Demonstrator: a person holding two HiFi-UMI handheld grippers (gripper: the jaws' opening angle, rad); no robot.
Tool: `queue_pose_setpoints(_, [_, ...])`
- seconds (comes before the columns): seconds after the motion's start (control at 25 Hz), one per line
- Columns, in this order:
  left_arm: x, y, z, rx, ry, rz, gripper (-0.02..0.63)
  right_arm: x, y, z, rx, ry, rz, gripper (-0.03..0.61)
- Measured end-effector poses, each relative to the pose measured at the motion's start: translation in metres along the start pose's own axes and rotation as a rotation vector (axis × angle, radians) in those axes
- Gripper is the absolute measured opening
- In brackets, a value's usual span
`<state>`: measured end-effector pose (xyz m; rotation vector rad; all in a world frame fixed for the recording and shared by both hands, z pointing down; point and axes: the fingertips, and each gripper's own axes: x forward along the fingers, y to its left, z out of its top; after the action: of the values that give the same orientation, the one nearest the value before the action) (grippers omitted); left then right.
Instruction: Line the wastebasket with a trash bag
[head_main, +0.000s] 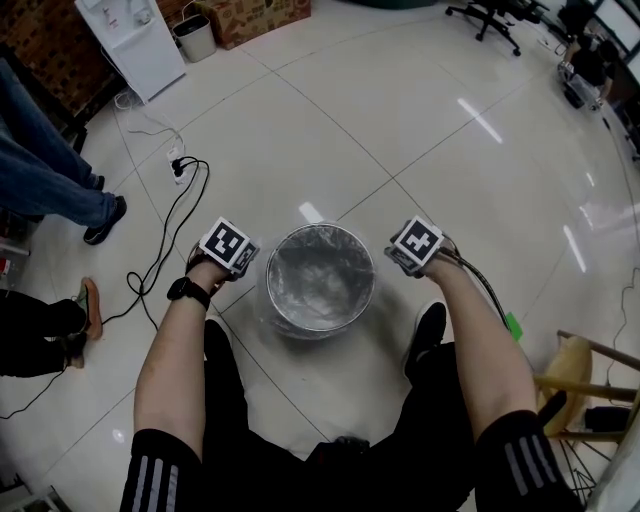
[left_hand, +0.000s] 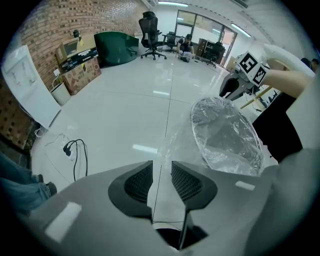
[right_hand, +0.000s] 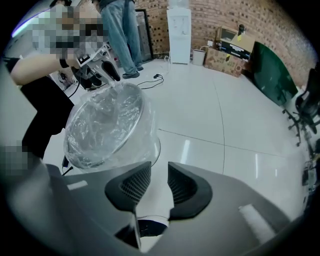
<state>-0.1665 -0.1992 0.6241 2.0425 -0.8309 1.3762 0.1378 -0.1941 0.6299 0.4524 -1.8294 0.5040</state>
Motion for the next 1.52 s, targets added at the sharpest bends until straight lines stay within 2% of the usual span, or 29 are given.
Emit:
queue_pose_setpoints(0.12, [-0.015,0.000,-0.005,0.019,-0.025,0.005,0.112,-0.015,0.007,0.009,-0.024,-0.050,0.007,0.120])
queue_pose_setpoints(0.2, [-0.026,-0.006,-0.011,0.069,-0.032,-0.003,0.120,-0.026,0.018,0.016,-0.088,-0.082,0.016,0.129])
queue_pose_setpoints(0.32, [-0.043,-0.029,-0.025,0.207,-0.005,-0.050,0.138,-0.037,0.036,0.009,-0.229,-0.069,0.018,0.167])
queue_pose_setpoints(0.44, [-0.056,-0.065,-0.034,0.349,0.006,-0.130,0.189,-0.044,0.051,0.001,-0.335,-0.065,0.027,0.195])
queue_pose_setpoints(0.56, [-0.058,-0.094,-0.035,0.479,-0.007,-0.162,0.229,-0.045,0.067,-0.005,-0.350,-0.086,0.079,0.201])
queue_pose_setpoints(0.64, [-0.054,-0.102,-0.040,0.526,0.002,-0.159,0.236,-0.042,0.079,-0.010,-0.342,-0.097,0.123,0.206])
queue_pose_setpoints(0.72, [-0.046,-0.103,-0.048,0.535,0.023,-0.160,0.245,-0.037,0.090,-0.016,-0.349,-0.091,0.161,0.221])
queue_pose_setpoints(0.88, [-0.031,-0.103,-0.059,0.505,0.038,-0.190,0.267,-0.022,0.100,-0.032,-0.360,-0.058,0.208,0.251])
queue_pose_setpoints(1.08, [-0.018,-0.109,-0.058,0.508,0.033,-0.200,0.278,-0.011,0.107,-0.021,-0.325,-0.116,0.238,0.262])
queue_pose_setpoints(1.2, [-0.014,-0.114,-0.052,0.512,0.017,-0.203,0.279,-0.007,0.105,-0.020,-0.309,-0.106,0.242,0.270])
queue_pose_setpoints(1.52, [0.004,-0.105,-0.052,0.555,0.038,-0.124,0.278,0.012,0.110,-0.027,-0.336,-0.072,0.243,0.270])
